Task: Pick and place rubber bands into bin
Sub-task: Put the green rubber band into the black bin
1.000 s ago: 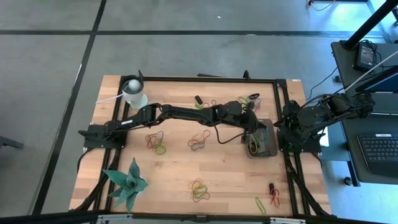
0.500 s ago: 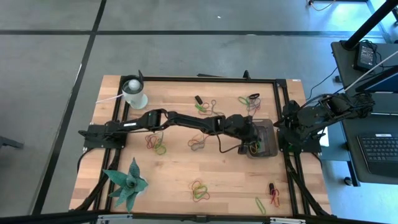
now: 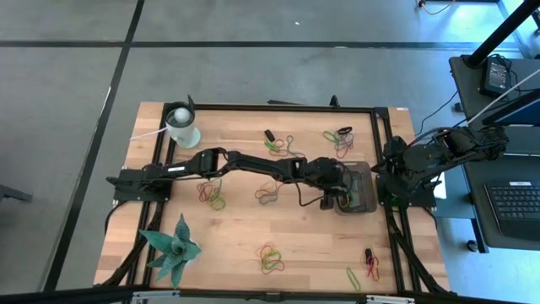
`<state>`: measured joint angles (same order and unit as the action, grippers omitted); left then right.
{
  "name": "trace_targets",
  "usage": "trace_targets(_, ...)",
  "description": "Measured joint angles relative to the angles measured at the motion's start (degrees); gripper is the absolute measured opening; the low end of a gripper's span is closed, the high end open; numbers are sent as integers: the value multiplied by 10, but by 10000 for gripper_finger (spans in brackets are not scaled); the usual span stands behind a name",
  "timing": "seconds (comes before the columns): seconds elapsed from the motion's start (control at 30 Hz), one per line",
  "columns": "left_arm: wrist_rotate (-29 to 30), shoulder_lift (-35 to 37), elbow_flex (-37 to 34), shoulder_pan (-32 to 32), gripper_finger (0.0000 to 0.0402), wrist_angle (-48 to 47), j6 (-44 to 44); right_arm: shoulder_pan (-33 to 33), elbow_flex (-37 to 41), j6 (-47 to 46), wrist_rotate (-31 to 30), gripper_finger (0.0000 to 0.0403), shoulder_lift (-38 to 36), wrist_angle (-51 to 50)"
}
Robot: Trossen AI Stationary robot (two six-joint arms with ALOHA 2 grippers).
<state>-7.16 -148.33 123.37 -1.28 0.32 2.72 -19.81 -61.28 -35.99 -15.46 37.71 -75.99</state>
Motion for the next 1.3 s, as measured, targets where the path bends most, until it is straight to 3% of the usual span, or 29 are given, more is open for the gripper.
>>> trace_targets(0.2, 0, 13, 11, 0, 135, -5, 0, 0, 0, 0, 0, 12, 0, 1)
trace_targets(0.43, 0, 21, 94, 2, 125, -62, 0, 0, 0, -13, 0, 12, 0, 1)
trace_targets(0.53, 7, 39, 116, 5, 96, -147, 15, 0, 0, -29, 0, 12, 0, 1)
trace_targets(0.7, 72, 114, 101, 14, 12, -336, 64, 0, 0, -42, 0, 12, 1, 2)
trace_targets(0.93, 147, 187, 99, 27, 2, -609, 32, 0, 30, -36, 1, 12, 2, 17)
trace_targets(1.1, 165, 241, 2, 47, 2, -591, 24, 0, 86, 22, 58, 8, 23, 127)
trace_targets(1.3, 181, 380, -263, 64, 2, -431, -14, -13, 89, -17, 76, 3, 140, 162)
